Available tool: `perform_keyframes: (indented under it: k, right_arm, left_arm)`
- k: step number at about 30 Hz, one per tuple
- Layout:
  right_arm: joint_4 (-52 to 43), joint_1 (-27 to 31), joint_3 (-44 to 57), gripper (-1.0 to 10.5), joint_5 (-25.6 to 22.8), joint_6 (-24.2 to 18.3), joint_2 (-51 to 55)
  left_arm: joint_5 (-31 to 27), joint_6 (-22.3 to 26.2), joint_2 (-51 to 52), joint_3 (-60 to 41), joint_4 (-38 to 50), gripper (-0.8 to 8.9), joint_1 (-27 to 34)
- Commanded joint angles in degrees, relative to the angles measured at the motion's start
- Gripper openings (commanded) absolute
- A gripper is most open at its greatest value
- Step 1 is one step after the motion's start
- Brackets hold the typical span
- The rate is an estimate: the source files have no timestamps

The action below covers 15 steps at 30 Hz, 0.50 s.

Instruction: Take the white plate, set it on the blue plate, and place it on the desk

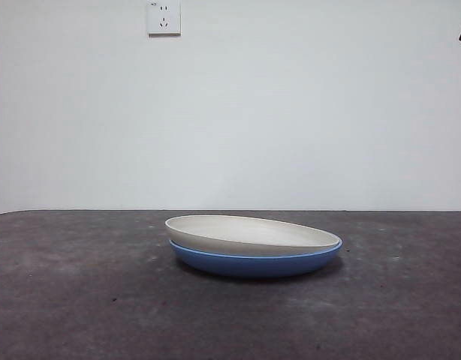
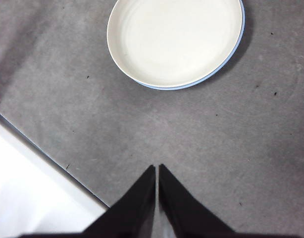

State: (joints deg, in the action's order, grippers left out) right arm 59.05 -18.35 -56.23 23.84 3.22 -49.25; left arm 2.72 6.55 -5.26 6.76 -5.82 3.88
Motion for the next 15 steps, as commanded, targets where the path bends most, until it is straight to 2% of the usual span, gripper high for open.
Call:
perform_keyframes:
  k: [1,11,15]
  right_arm:
    - [-0.52,-0.28,-0.87,0.1,0.15,-0.52,-0.44]
    - [-0.57,-0.28,-0.87,0.1,0.15,-0.52,-0.44]
    - [-0.57,-0.28,-0.87,0.1,0.15,-0.52,-0.44]
  left_arm:
    - [-0.24,0.04,1.64,-1.55,0.7,0.16,0.09]
    - [-0.24,-0.15,5.09,-6.12,-0.85,0.16,0.07]
    - [-0.24,-0.17,5.09,-6.12,-3.93,0.15,0.07]
